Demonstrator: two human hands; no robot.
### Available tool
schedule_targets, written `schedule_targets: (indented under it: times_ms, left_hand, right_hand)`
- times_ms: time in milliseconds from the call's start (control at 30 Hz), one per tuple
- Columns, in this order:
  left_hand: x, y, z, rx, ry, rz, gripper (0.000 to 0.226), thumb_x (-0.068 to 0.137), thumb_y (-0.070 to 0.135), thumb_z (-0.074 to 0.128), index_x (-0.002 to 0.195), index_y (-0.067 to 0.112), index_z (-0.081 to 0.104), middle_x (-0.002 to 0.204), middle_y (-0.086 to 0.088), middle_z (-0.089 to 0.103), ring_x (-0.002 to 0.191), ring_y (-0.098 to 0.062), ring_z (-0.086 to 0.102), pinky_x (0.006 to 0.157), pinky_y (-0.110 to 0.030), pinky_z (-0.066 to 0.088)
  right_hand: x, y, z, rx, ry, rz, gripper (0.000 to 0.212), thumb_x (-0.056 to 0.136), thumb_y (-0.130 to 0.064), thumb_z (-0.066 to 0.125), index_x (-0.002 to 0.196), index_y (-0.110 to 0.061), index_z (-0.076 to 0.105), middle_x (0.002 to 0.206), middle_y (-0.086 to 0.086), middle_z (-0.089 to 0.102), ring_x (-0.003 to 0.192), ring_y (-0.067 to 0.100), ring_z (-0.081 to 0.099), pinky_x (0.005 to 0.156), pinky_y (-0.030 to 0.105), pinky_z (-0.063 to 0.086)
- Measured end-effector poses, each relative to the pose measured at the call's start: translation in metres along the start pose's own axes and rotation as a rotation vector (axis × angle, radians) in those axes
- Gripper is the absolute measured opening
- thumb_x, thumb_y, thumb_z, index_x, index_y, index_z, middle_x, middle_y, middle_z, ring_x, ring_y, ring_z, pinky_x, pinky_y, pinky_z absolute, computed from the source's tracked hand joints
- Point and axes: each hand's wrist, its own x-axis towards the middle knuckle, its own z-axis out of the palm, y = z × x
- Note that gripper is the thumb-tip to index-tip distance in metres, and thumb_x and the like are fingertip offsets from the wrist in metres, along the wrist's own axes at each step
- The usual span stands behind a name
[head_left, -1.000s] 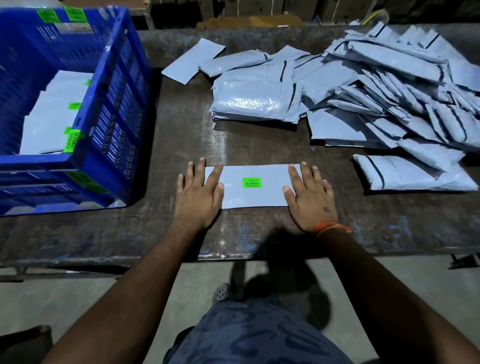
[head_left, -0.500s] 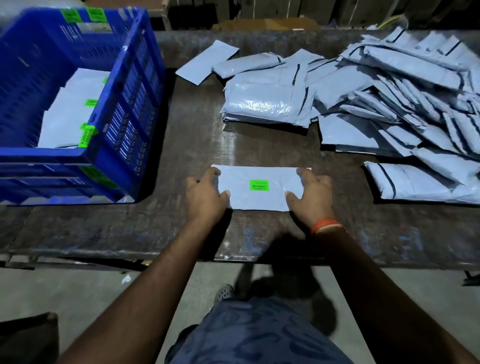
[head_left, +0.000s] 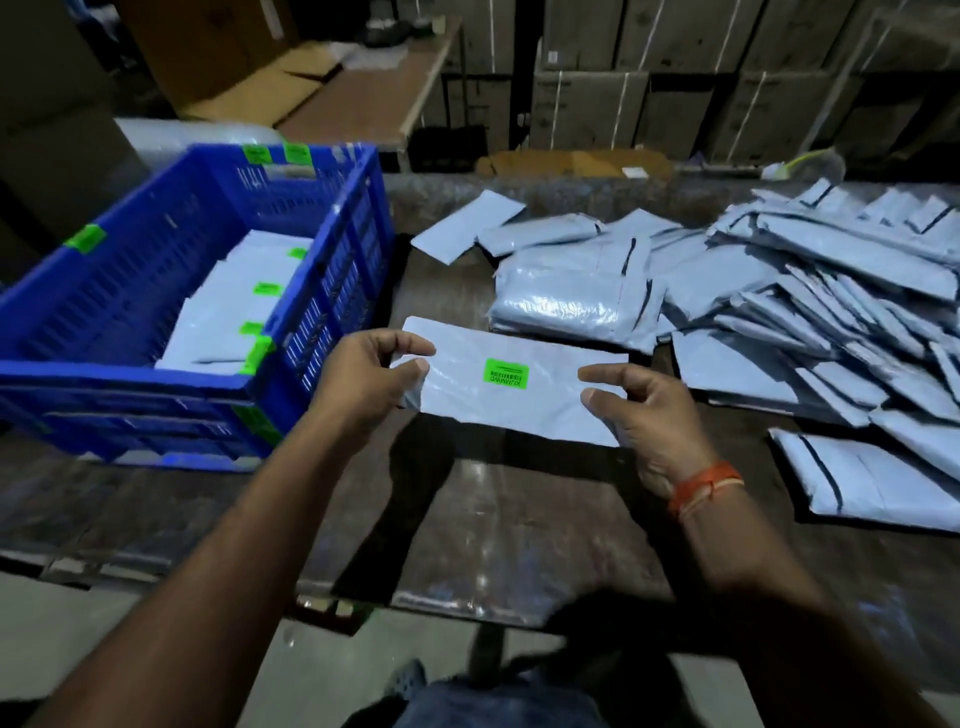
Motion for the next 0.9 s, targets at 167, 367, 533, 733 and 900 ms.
schedule_targets:
  times_ms: [167, 367, 533, 733, 900]
  left_hand:
    - [0.022, 0.037, -0.081, 0.015, -0.028, 0.122, 0.015, 0.091, 0.006, 0.071, 0.105, 0.009, 0.075, 0.095, -0.011, 0.076, 0.079, -0.011, 0.065, 0.077, -0.029, 0.053]
    - [0.072, 0.030, -0.196, 0.189, -0.035, 0.180, 0.013, 0.086, 0.006, 0.077, 0.096, 0.014, 0.076, 0.081, -0.015, 0.073, 0.067, -0.017, 0.064, 0.057, -0.034, 0.059]
    - [0.121, -0.012, -0.285, 0.332, -0.123, 0.147, 0.015, 0.080, 0.008, 0.082, 0.086, 0.022, 0.079, 0.075, -0.009, 0.069, 0.067, -0.020, 0.056, 0.066, -0.043, 0.052]
    - [0.154, -0.048, -0.342, 0.458, -0.226, 0.114, 0.015, 0.081, 0.005, 0.081, 0.085, 0.019, 0.077, 0.052, 0.003, 0.047, 0.043, -0.005, 0.039, 0.059, -0.024, 0.039]
    - [0.164, -0.060, -0.346, 0.866, -0.380, 0.095, 0.014, 0.079, 0.010, 0.076, 0.083, 0.023, 0.078, 0.061, 0.013, 0.069, 0.054, -0.003, 0.061, 0.055, -0.019, 0.048]
  right_hand:
    - [0.017, -0.071, 0.046, 0.021, -0.108, -0.088, 0.020, 0.089, 0.003, 0.067, 0.107, 0.000, 0.072, 0.044, -0.019, 0.054, 0.041, -0.003, 0.049, 0.072, 0.019, 0.047]
    - [0.031, -0.128, 0.151, -0.048, -0.116, -0.194, 0.014, 0.084, -0.006, 0.073, 0.091, -0.016, 0.079, 0.074, 0.020, 0.068, 0.068, 0.021, 0.051, 0.064, 0.030, 0.042]
    - [0.037, -0.137, 0.244, -0.219, -0.131, -0.224, 0.016, 0.085, -0.007, 0.071, 0.090, -0.020, 0.080, 0.079, -0.003, 0.076, 0.078, 0.014, 0.069, 0.077, 0.029, 0.052]
    - [0.040, -0.145, 0.319, -0.625, -0.034, -0.299, 0.015, 0.082, -0.022, 0.072, 0.084, -0.035, 0.079, 0.083, -0.018, 0.074, 0.083, -0.001, 0.066, 0.079, 0.024, 0.051]
    - [0.035, -0.166, 0.373, -1.031, -0.152, -0.268, 0.015, 0.081, -0.016, 0.072, 0.089, -0.027, 0.079, 0.084, -0.010, 0.071, 0.089, 0.011, 0.063, 0.074, 0.019, 0.040]
